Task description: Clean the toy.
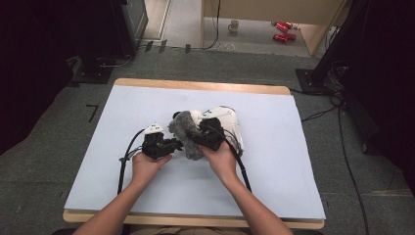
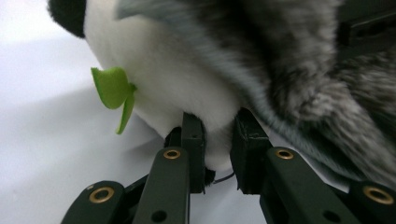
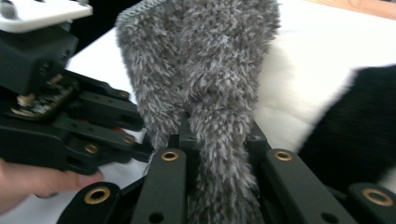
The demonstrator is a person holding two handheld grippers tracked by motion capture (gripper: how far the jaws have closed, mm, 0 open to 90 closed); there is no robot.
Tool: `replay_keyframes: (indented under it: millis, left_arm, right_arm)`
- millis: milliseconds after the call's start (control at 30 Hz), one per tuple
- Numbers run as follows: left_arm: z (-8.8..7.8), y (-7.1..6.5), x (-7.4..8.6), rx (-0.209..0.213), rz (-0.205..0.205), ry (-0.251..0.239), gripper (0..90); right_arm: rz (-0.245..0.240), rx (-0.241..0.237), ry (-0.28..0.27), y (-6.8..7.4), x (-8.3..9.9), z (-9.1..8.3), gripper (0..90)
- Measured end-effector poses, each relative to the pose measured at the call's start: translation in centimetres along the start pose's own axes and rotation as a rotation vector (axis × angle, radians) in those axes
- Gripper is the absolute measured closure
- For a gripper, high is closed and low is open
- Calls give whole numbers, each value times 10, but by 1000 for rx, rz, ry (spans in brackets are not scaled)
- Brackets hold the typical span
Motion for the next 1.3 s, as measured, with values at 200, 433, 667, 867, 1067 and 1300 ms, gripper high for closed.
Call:
replay_keyframes:
  millis: [200, 433, 667, 867, 1067, 1300]
  left_arm:
    - [1, 2, -1, -18, 17, 20, 782]
    - [2, 8, -7, 5, 21, 23, 783]
    - [4, 14, -10, 22, 6, 29, 780]
    - [5, 17, -13, 31, 1, 34, 778]
    - [6, 20, -13, 57, -32, 38, 777]
    - [6, 18, -13, 47, -23, 33, 773]
  right_arm:
    - [-8, 74, 14, -15, 0, -16, 773]
    - [81, 152, -59, -55, 1, -62, 781]
    - [159, 194, -95, -85, 12, -84, 778]
    - [201, 212, -101, -100, 23, -90, 780]
    - [254, 184, -107, -111, 33, -94, 782]
    - [224, 174, -150, -96, 18, -109, 789]
Point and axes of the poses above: each handheld gripper's, and its own axes: z roughly forward along the jaws, x roughly out of its underside, y roughly to its left, the point moved 1 cm from there along z, roughly forward along the jaws, and after that the axes turned 1 degree about -z, right-handed, at the moved point
